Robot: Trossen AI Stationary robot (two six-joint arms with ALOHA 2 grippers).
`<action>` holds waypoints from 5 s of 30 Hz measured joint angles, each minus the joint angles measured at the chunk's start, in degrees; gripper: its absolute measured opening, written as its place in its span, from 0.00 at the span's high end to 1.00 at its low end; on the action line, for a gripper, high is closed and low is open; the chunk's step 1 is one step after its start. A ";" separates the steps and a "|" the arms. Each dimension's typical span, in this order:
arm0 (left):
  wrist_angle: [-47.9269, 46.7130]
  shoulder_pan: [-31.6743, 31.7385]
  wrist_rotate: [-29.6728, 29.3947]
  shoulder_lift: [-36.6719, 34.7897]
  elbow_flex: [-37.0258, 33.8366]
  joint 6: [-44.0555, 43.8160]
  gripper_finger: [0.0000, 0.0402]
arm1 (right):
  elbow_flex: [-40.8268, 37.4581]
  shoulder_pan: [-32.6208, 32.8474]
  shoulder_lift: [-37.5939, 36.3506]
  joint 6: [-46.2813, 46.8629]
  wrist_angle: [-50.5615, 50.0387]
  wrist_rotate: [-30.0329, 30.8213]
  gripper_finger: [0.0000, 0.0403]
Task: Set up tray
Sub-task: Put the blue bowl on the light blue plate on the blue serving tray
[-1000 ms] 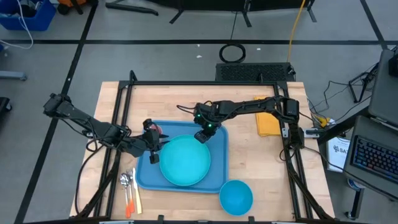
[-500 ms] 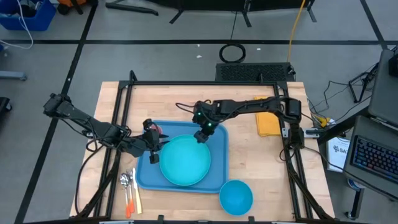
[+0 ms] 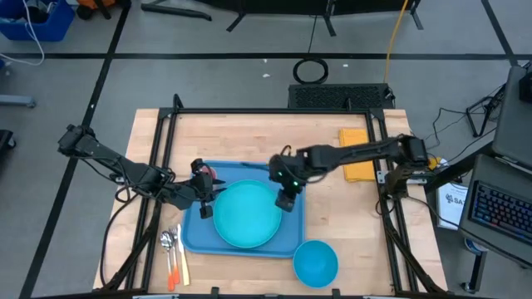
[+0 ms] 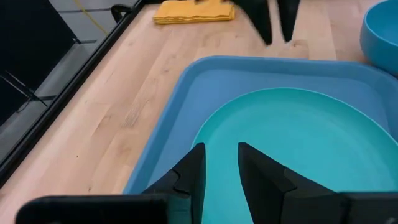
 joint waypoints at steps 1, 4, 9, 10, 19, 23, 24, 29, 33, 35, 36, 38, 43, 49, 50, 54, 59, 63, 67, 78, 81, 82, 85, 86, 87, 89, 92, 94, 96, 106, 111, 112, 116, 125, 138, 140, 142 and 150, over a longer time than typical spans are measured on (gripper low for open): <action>-0.01 0.00 0.02 0.00 0.00 -0.14 0.76 | -0.56 1.17 -0.95 0.19 -0.62 1.46 0.76; 0.00 0.00 0.01 0.00 0.00 -0.16 0.76 | -3.74 4.97 -3.81 2.05 0.04 3.71 0.74; 0.20 0.00 -0.09 0.00 0.00 -0.22 0.76 | -10.96 10.83 -8.62 8.95 5.53 5.24 0.69; 0.31 0.00 -0.11 0.00 0.00 -0.17 0.76 | -12.26 11.73 -9.44 9.96 6.18 5.87 0.67; 0.79 0.00 -0.13 0.00 0.00 -0.35 0.76 | -21.97 17.98 -14.03 15.03 11.84 9.75 0.51; 0.79 0.00 -0.14 0.00 0.00 -0.40 0.76 | -24.02 19.80 -14.03 15.32 12.17 9.67 0.50; 0.80 -0.01 -0.15 0.00 0.00 -0.40 0.76 | -24.35 20.10 -14.03 15.61 12.41 9.64 0.50; 0.83 0.00 -0.15 0.00 0.00 -0.45 0.76 | -25.10 22.00 -14.05 14.69 13.49 9.74 0.50; 0.83 0.00 -0.15 0.00 0.00 -0.57 0.76 | -25.35 23.06 -14.05 14.78 15.09 10.99 0.50; 0.83 0.00 -0.15 0.00 0.00 -0.55 0.76 | -25.40 23.74 -14.03 14.51 15.83 11.27 0.50; 0.83 0.00 -0.15 0.00 0.00 -0.57 0.76 | -25.41 24.10 -14.03 14.43 16.18 11.50 0.50; 0.84 0.00 -0.15 0.00 0.00 -0.57 0.76 | -25.41 24.63 -13.99 14.54 16.52 12.29 0.50; 0.86 0.00 -0.15 0.00 0.00 -0.71 0.76 | -26.57 25.21 -13.75 15.52 16.74 12.82 0.50; 0.86 0.00 -0.17 0.00 0.00 -0.79 0.76 | -29.43 25.51 -13.73 18.00 18.00 11.93 0.50; 0.87 0.00 -0.17 0.00 0.00 -0.80 0.76 | -29.69 25.46 -13.73 18.02 18.55 11.43 0.50; 0.87 0.00 -0.17 0.00 0.00 -0.81 0.76 | -30.80 25.59 -13.73 18.29 20.52 10.74 0.50; 0.86 0.00 -0.17 0.00 0.00 -0.83 0.76 | -32.06 25.59 -13.73 19.54 21.68 9.55 0.54; 0.88 0.00 -0.17 0.00 0.00 -0.83 0.76 | -32.06 25.57 -13.73 19.54 21.91 9.51 0.63; 0.88 0.00 -0.17 0.00 0.00 -0.86 0.76 | -32.06 25.57 -13.73 19.54 21.93 9.34 0.80; 0.92 0.00 -0.20 0.00 0.00 -0.89 0.76 | -32.03 23.21 -13.75 18.70 22.81 7.93 0.99; 1.00 0.00 -0.20 0.00 0.00 -0.90 0.76 | -31.32 21.64 -13.75 17.45 22.45 7.60 0.99; 1.05 0.00 -0.19 0.00 0.00 -0.90 0.76 | -30.89 21.15 -13.75 16.67 22.38 7.57 0.99; 1.03 0.00 -0.20 0.00 0.00 -0.92 0.76 | -28.98 19.53 -13.75 14.12 22.69 7.85 0.99; 1.01 0.00 -0.20 0.00 0.00 -0.90 0.76 | -28.16 19.02 -13.75 13.00 22.56 8.00 0.99; 1.01 0.00 -0.20 0.00 0.00 -0.90 0.76 | -27.23 18.51 -13.75 11.72 22.49 8.15 0.99; 1.01 0.00 -0.20 0.00 0.00 -0.90 0.76 | -25.30 17.40 -13.75 9.16 22.47 8.65 0.99; 0.99 0.00 -0.17 0.00 0.00 -0.77 0.76 | -22.41 15.38 -13.77 5.12 21.44 11.28 1.00; 1.01 0.00 -0.17 0.00 0.00 -0.68 0.76 | -20.75 13.72 -13.77 2.42 20.19 13.01 1.00; 0.97 0.00 -0.17 0.00 0.00 -0.62 0.76 | -19.16 12.03 -13.77 -0.22 19.09 13.21 1.00; 1.01 0.00 -0.20 0.00 0.00 -0.55 0.76 | -11.27 4.42 -9.31 -7.97 18.45 12.10 1.00; 1.10 0.00 -0.16 0.00 0.00 -0.51 0.76 | -0.85 2.64 0.67 -12.47 11.90 9.49 1.00; 1.11 0.00 -0.17 0.00 0.00 -0.51 0.76 | 1.57 2.31 2.69 -13.44 10.05 9.57 1.00; 0.96 0.00 -0.15 0.00 0.00 -0.35 0.76 | 12.34 0.82 10.96 -17.63 3.01 9.41 1.00; 0.09 -1.38 1.35 0.00 0.00 0.02 0.76 | 25.56 -1.24 21.43 -22.69 -2.20 6.36 1.00; 0.16 -3.58 1.29 0.00 0.00 1.64 0.76 | 25.62 -2.38 24.96 -22.98 0.54 3.41 1.00; 0.13 -3.58 0.95 0.00 0.00 1.71 0.76 | 25.69 -2.38 24.80 -22.95 0.99 3.37 1.00; 0.13 -3.58 0.84 0.00 0.00 1.70 0.76 | 25.69 -2.38 24.86 -22.95 0.74 3.39 1.00; 0.13 -3.56 0.83 0.00 0.00 1.55 0.76 | 25.60 -2.67 24.89 -22.18 2.54 3.30 0.99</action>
